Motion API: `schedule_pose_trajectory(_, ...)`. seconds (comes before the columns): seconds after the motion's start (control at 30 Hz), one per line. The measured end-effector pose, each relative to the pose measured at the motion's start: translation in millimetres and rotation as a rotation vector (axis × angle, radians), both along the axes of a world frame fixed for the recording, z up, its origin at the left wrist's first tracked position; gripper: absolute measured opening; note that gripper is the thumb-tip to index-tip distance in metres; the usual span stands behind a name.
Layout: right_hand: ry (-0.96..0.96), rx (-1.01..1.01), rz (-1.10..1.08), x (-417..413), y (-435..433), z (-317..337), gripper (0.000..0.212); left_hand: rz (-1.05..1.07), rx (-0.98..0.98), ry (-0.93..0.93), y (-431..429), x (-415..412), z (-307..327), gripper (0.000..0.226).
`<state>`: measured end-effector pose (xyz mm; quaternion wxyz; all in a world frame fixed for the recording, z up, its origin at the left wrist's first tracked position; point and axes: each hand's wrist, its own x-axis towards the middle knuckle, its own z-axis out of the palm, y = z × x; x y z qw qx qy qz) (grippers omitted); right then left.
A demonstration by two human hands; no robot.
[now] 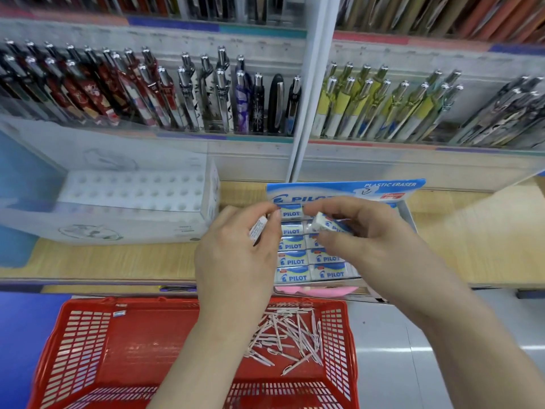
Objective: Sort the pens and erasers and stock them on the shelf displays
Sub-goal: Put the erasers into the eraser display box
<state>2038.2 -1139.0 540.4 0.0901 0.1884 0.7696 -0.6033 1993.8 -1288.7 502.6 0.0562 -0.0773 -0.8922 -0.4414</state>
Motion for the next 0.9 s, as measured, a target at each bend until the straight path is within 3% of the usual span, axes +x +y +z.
schedule_pose_trajectory(0.1,0.105,0.002,0.007,5.7,0.4,0.8,0.031,-0.044,0.084,-0.08,-1.9,8.0,13.9,0.021)
schedule_pose_trajectory(0.2,0.215,0.017,-0.035,6.7,-5.3,4.8,0.04,-0.114,0.382,-0.301,-1.6,14.9,32.0,0.02)
schedule_pose_trajectory(0.27,0.268,0.021,-0.03,7.3,-6.5,7.8,0.043,-0.162,0.471,-0.388,-3.1,16.5,37.9,0.02)
schedule_pose_trajectory(0.43,0.241,-0.044,-0.008,6.9,-8.1,11.9,0.038,-0.2,0.46,-0.393,-8.8,12.6,35.5,0.02)
schedule_pose_trajectory(0.6,0.113,0.26,0.081,1.7,-4.1,8.3,0.018,-0.132,0.371,-0.391,-8.4,13.2,24.0,0.023)
schedule_pose_trajectory(0.77,0.148,0.583,0.067,-5.6,-7.7,-6.9,0.015,-0.034,0.216,-0.282,-10.3,13.3,9.4,0.018)
schedule_pose_trajectory(0.9,0.241,0.707,0.066,-6.9,-16.4,-20.5,0.016,0.023,0.141,-0.238,-11.9,12.2,-1.6,0.025)
